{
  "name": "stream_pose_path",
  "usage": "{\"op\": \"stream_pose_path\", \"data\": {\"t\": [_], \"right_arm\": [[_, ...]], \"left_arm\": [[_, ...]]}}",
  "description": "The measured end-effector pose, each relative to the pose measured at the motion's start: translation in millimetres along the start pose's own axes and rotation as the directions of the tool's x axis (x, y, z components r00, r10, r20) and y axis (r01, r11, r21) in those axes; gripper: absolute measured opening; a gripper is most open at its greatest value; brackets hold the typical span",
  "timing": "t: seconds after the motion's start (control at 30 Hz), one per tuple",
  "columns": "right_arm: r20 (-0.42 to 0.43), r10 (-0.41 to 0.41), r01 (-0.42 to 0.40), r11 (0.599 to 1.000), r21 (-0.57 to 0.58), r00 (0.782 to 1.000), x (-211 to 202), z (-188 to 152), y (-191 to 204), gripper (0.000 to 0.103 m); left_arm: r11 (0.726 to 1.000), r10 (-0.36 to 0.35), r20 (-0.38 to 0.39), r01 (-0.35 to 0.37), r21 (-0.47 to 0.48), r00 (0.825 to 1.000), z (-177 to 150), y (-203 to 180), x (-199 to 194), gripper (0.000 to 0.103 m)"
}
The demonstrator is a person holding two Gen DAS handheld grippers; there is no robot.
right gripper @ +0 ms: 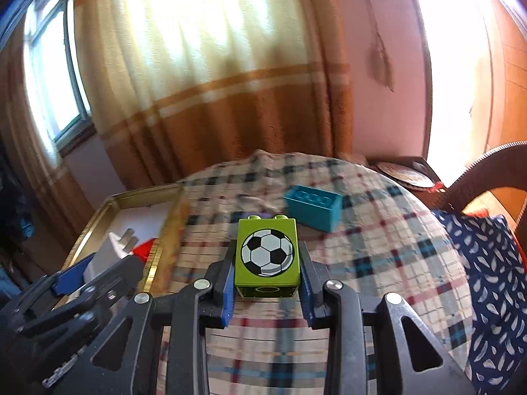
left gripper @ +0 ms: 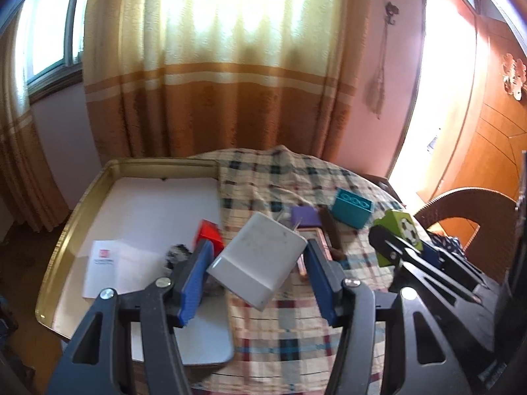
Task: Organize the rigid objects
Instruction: 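Lift the white cube and green soccer block and carry both over the gold tray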
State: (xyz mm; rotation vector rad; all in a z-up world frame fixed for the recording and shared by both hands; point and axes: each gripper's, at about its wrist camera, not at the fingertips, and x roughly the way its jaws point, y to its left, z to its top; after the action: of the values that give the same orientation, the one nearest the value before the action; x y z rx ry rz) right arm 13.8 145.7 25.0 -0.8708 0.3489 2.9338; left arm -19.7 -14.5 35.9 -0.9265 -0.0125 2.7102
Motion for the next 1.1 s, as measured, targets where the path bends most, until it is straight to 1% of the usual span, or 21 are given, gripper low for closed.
{"op": "stream_pose_path", "data": {"t": [0.27,0.4,0.47,0.57,0.67,0.77,0.83,1.0,1.1], "right_arm": [[0.026,0.090,-0.087,0.992,-0.091,0.996,0,11,50,0.034],[0.032,0.123,-0.118,0.984,-0.134,0.992,8,17,77,0.034],[0.030,0.142,-0.136,0.979,-0.149,0.989,14,22,90,0.034],[0.021,0.166,-0.160,0.973,-0.163,0.986,24,28,107,0.034],[-0.003,0.190,-0.188,0.966,-0.178,0.982,41,33,122,0.034],[-0.025,0.187,-0.188,0.962,-0.198,0.982,59,37,134,0.034],[-0.046,0.191,-0.197,0.960,-0.197,0.980,69,39,137,0.034],[-0.106,0.190,-0.208,0.957,-0.202,0.976,94,42,142,0.034],[-0.159,0.185,-0.216,0.955,-0.203,0.970,109,41,145,0.034]], "left_arm": [[0.994,0.091,0.030,-0.090,-0.055,0.995,14,47,-5,0.057],[0.984,0.164,0.033,-0.161,-0.075,0.986,21,73,-3,0.057],[0.978,0.195,0.023,-0.193,-0.076,0.981,24,85,0,0.057],[0.971,0.224,-0.005,-0.224,-0.082,0.975,28,98,6,0.057],[0.965,0.249,-0.029,-0.250,-0.077,0.968,32,108,14,0.057],[0.958,0.272,-0.050,-0.276,-0.081,0.961,36,116,22,0.057],[0.957,0.275,-0.054,-0.279,-0.080,0.960,36,117,25,0.057],[0.950,0.291,-0.101,-0.300,-0.084,0.951,37,125,42,0.057],[0.943,0.308,-0.145,-0.322,-0.087,0.940,37,130,53,0.057]]}}
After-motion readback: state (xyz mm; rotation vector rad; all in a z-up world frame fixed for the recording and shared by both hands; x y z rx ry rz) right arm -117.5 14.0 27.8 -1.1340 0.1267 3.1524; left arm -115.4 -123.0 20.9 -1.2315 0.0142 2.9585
